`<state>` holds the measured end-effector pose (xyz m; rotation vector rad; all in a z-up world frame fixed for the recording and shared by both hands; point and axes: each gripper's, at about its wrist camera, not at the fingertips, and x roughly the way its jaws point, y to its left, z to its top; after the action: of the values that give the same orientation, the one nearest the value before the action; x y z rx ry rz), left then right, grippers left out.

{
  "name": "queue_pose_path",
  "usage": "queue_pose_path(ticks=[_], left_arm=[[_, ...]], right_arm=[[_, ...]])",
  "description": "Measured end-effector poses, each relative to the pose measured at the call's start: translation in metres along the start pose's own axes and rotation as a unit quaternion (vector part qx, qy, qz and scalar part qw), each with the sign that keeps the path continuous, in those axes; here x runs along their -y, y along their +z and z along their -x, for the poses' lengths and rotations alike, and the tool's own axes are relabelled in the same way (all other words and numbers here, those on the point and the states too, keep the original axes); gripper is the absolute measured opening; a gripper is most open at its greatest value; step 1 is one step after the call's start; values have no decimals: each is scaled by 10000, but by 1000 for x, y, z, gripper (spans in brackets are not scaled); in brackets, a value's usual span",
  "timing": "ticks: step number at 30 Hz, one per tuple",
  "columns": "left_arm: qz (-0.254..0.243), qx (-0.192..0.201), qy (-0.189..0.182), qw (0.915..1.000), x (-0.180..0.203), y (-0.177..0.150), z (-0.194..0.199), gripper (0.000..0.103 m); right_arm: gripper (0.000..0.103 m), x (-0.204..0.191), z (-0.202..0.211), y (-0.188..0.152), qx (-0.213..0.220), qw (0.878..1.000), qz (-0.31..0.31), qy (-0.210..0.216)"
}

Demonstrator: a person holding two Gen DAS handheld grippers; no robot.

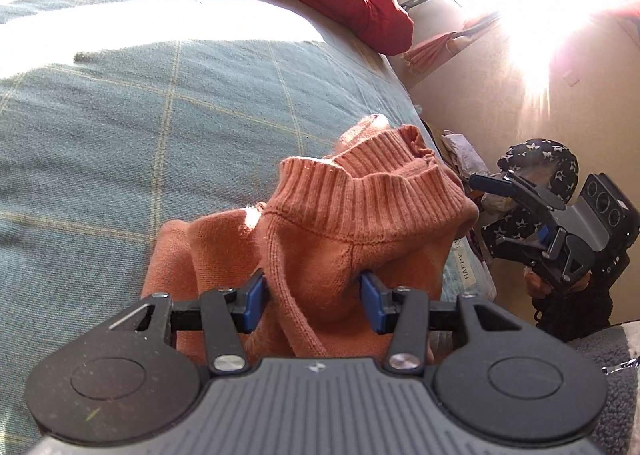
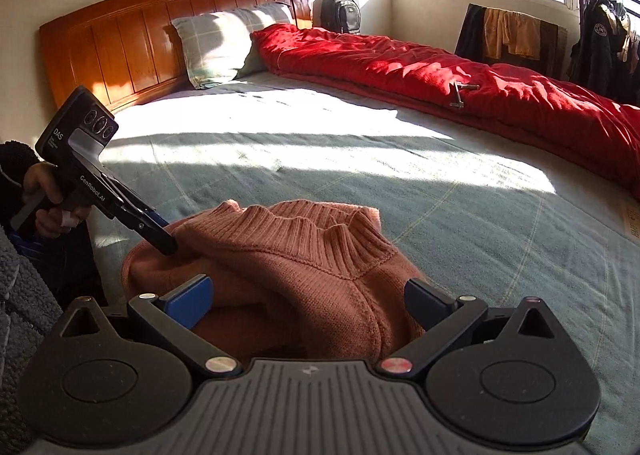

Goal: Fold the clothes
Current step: 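Lift the sweater by the collar with both grippers, spreading it apart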

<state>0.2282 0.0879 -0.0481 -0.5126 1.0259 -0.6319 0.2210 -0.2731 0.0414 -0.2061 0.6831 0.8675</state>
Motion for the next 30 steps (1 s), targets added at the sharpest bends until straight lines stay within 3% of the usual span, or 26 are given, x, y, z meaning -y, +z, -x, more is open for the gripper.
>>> queue_pose_path(ticks=[1, 3, 6, 10, 21, 30], left_arm=[[-17, 20, -37, 10000, 0, 2, -1, 45], [-185, 100, 69, 9998, 6, 9, 0, 26], [-437, 218, 228, 9985, 14, 20, 1, 17], [-797, 410, 467, 9949, 26, 35, 5, 16], [-1987, 1036, 1234, 9667, 40, 105, 10, 15], [-2299, 949, 1240, 9606, 48, 77, 15, 16]], right_arm=[[103, 1, -3, 0, -18, 10000, -4, 34], [103, 1, -7, 1, -53, 9999, 6, 91], [103, -2, -11, 3, -92, 9999, 68, 67], [103, -3, -8, 6, -58, 9999, 83, -45], [103, 12, -9, 13, 214, 9980, -351, -490], [103, 32, -15, 12, 296, 9947, -809, -559]])
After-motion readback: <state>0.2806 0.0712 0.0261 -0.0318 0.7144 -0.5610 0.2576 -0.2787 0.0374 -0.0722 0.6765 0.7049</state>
